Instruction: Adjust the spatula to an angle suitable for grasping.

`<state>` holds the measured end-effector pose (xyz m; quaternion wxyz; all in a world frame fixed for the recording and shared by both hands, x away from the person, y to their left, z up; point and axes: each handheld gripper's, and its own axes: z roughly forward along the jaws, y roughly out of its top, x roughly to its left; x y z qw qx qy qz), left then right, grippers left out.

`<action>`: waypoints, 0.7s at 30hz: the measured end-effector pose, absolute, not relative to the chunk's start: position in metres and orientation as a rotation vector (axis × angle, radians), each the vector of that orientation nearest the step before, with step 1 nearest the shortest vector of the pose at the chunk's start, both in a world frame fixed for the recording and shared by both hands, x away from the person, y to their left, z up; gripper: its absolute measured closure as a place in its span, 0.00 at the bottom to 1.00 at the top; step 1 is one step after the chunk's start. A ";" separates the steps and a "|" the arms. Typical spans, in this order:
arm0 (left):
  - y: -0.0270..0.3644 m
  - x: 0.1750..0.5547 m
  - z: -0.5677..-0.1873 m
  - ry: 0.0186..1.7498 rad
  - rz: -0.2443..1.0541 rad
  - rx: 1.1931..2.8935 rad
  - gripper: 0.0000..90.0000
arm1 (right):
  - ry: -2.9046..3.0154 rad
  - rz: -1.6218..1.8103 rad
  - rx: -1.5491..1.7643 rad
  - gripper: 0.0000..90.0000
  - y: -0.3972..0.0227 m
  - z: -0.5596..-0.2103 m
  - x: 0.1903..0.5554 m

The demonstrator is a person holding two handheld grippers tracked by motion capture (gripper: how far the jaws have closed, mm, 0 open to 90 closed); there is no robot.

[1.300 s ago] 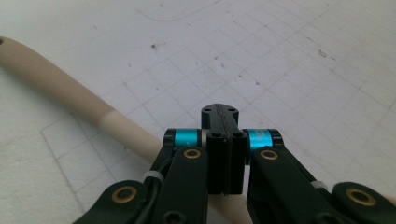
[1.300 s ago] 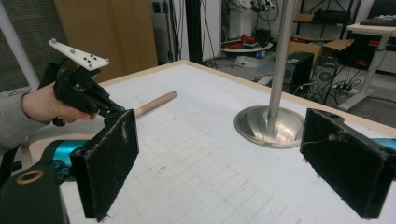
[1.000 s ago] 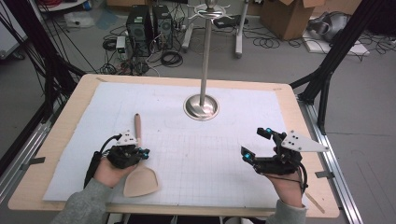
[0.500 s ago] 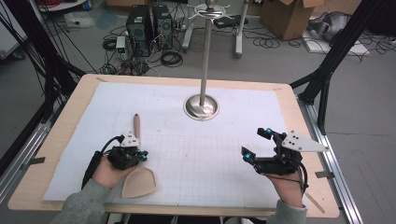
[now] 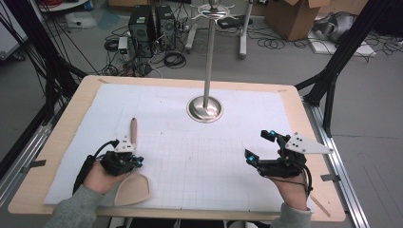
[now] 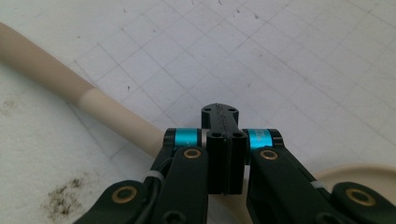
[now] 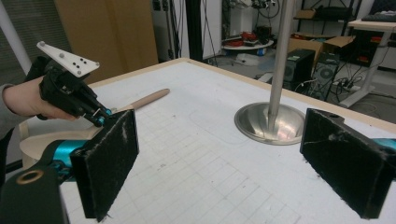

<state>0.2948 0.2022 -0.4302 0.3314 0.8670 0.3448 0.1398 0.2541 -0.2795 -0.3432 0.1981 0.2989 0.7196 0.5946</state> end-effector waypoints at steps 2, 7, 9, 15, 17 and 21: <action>0.206 0.294 -0.430 0.901 0.362 2.272 1.00 | 2.013 1.663 0.835 0.12 -0.279 -0.343 0.254; 0.220 0.289 -0.430 0.921 0.357 2.270 1.00 | 2.013 1.661 0.832 0.12 -0.279 -0.343 0.256; 0.222 0.289 -0.430 0.918 0.347 2.264 1.00 | 2.017 1.661 0.832 0.12 -0.279 -0.343 0.256; 0.228 0.290 -0.432 0.889 0.313 2.227 1.00 | 2.025 1.656 0.832 0.12 -0.275 -0.344 0.258; 0.230 0.291 -0.431 0.886 0.311 2.197 1.00 | 2.018 1.656 0.822 0.12 -0.276 -0.343 0.258; 0.240 0.294 -0.422 0.921 0.373 2.123 1.00 | 2.020 1.657 0.830 0.12 -0.276 -0.343 0.258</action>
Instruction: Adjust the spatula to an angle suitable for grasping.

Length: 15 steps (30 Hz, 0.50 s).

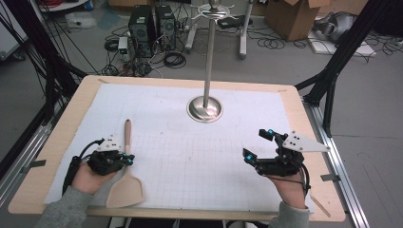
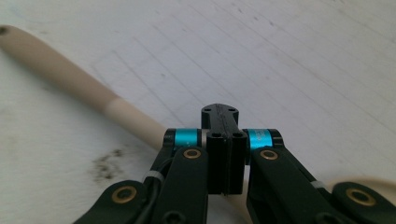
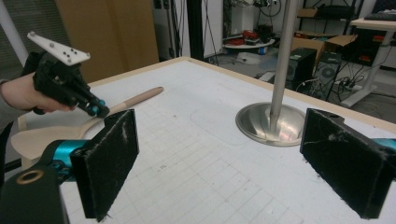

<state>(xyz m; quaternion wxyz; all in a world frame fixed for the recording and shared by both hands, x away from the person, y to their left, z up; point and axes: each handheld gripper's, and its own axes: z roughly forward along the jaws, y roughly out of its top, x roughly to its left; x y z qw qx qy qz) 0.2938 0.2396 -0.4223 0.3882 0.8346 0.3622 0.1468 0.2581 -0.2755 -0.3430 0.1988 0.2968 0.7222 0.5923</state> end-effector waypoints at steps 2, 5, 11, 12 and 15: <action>0.248 0.296 -0.417 0.924 0.392 2.063 1.00 | 2.024 1.654 0.832 0.12 -0.275 -0.343 0.258; 0.258 0.300 -0.412 0.933 0.401 1.973 1.00 | 2.031 1.651 0.835 0.12 -0.274 -0.343 0.258; 0.273 0.310 -0.413 0.979 0.417 1.859 1.00 | 2.033 1.647 0.827 0.12 -0.274 -0.344 0.258; 0.274 0.312 -0.415 0.994 0.434 1.851 1.00 | 2.034 1.646 0.836 0.12 -0.273 -0.344 0.258; 0.277 0.317 -0.418 1.020 0.458 1.838 1.00 | 2.037 1.645 0.839 0.12 -0.273 -0.344 0.259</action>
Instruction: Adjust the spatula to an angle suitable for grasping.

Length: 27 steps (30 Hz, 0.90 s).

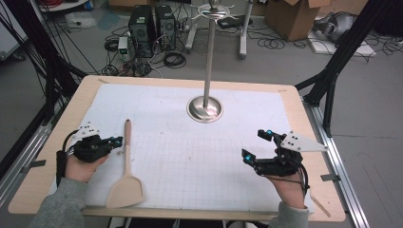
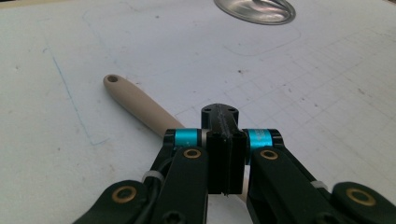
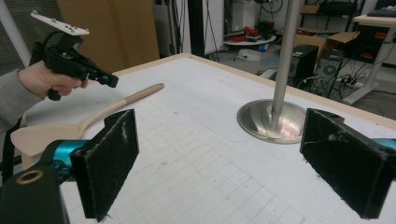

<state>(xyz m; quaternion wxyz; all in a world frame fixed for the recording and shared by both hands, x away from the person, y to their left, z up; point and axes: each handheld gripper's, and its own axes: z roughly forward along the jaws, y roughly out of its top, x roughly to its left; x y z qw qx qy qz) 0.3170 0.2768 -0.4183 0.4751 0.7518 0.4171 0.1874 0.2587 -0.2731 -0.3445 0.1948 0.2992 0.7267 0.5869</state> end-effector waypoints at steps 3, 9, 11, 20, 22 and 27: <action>0.278 0.324 -0.423 1.027 0.474 1.804 1.00 | 2.040 1.644 0.835 0.12 -0.273 -0.345 0.259; 0.278 0.334 -0.430 1.068 0.481 1.799 1.00 | 2.038 1.649 0.833 0.12 -0.274 -0.345 0.259; 0.277 0.338 -0.434 1.109 0.522 1.807 1.00 | 2.032 1.652 0.840 0.12 -0.274 -0.344 0.259; 0.275 0.348 -0.444 1.162 0.507 1.825 1.00 | 2.033 1.652 0.830 0.12 -0.274 -0.345 0.260; 0.273 0.351 -0.446 1.169 0.502 1.844 1.00 | 2.033 1.652 0.830 0.12 -0.274 -0.345 0.260; 0.272 0.355 -0.448 1.188 0.451 1.821 1.00 | 2.030 1.653 0.839 0.12 -0.276 -0.344 0.259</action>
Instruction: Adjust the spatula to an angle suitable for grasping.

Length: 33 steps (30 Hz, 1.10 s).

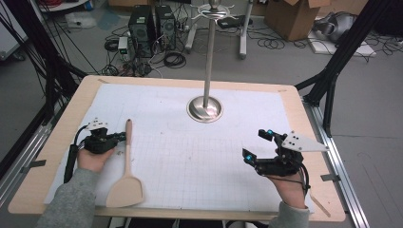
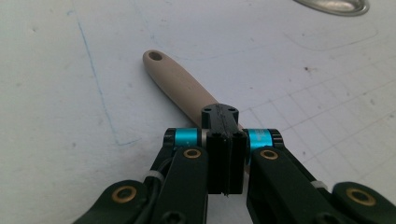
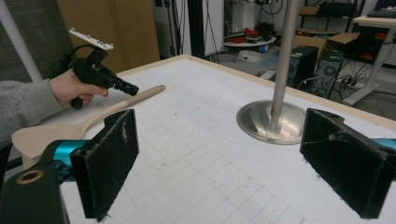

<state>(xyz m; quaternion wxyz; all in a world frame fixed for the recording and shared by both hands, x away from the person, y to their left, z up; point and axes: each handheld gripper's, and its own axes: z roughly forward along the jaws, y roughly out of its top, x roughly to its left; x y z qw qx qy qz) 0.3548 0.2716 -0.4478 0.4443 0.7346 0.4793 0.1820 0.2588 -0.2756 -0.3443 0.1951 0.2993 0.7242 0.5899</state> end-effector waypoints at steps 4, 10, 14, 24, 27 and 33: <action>0.270 0.359 -0.447 1.188 0.415 1.831 1.00 | 2.024 1.656 0.838 0.12 -0.277 -0.345 0.259; 0.261 0.365 -0.445 1.165 0.364 1.873 1.00 | 2.026 1.655 0.845 0.12 -0.278 -0.345 0.259; 0.250 0.369 -0.442 1.131 0.341 1.925 1.00 | 2.024 1.659 0.843 0.12 -0.278 -0.345 0.259; 0.230 0.373 -0.439 1.057 0.311 2.015 1.00 | 2.016 1.662 0.854 0.12 -0.282 -0.345 0.258; 0.230 0.373 -0.439 1.056 0.316 2.028 1.00 | 2.021 1.657 0.856 0.12 -0.280 -0.346 0.259; 0.240 0.364 -0.424 1.045 0.346 1.967 1.00 | 2.020 1.654 0.854 0.12 -0.280 -0.346 0.259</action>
